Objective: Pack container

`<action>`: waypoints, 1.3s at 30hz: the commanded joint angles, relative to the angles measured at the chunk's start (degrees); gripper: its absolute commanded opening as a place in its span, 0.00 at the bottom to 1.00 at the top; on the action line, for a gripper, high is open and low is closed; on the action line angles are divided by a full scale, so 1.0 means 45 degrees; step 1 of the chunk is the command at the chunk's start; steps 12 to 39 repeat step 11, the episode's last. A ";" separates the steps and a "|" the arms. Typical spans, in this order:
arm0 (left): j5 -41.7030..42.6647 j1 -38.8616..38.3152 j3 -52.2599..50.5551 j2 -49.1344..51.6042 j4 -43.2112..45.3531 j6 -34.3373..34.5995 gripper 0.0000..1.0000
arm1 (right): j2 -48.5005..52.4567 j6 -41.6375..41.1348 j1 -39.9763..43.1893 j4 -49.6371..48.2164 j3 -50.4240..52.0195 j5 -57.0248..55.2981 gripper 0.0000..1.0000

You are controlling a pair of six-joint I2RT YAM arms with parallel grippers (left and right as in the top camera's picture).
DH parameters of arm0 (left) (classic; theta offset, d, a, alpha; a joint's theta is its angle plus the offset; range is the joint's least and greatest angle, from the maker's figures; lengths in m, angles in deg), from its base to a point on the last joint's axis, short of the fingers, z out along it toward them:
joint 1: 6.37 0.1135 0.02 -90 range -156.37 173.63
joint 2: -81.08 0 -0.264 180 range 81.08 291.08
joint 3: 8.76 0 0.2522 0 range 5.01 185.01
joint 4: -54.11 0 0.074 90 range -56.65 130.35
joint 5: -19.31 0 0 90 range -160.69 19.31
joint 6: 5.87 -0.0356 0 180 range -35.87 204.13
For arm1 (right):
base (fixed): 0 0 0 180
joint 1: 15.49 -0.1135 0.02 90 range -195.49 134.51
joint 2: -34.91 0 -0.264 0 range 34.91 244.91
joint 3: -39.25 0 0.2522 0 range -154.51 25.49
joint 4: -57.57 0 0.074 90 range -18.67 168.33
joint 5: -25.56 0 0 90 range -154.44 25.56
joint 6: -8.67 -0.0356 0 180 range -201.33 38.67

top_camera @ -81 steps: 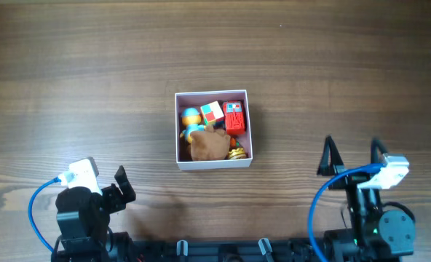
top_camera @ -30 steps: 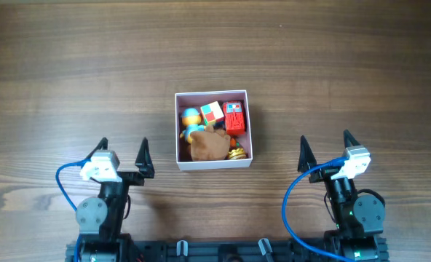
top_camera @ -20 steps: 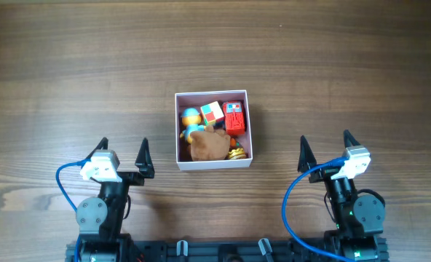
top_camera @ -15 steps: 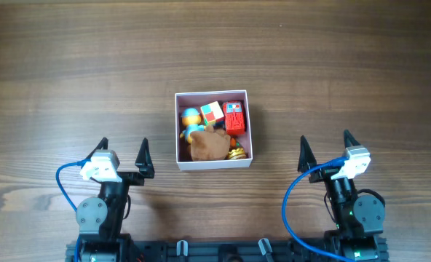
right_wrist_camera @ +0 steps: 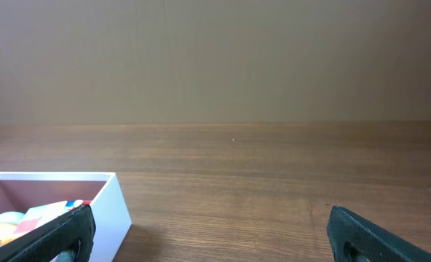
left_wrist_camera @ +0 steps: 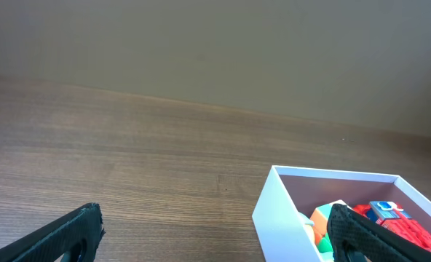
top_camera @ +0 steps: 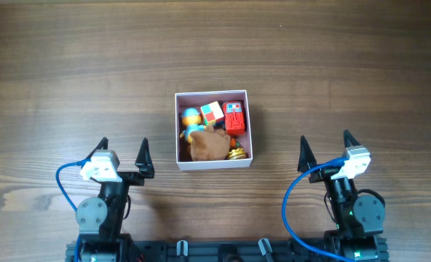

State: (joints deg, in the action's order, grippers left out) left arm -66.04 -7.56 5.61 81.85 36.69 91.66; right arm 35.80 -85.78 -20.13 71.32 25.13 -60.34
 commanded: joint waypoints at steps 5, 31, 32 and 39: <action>0.0335 -0.0092 -0.0063 -0.0112 -0.0044 -0.0107 1.00 | -0.0063 -0.0034 0.0087 -0.0044 0.0010 0.0204 1.00; 0.0335 -0.0092 -0.0063 -0.0112 -0.0044 -0.0112 1.00 | -0.0063 -0.0039 0.0087 -0.0044 0.0010 0.0204 1.00; 0.0335 -0.0092 -0.0063 -0.0112 -0.0044 -0.0112 1.00 | -0.0063 -0.0039 0.0087 -0.0044 0.0010 0.0204 1.00; 0.0335 -0.0092 -0.0063 -0.0112 -0.0044 -0.0112 1.00 | -0.0063 -0.0039 0.0087 -0.0044 0.0010 0.0204 1.00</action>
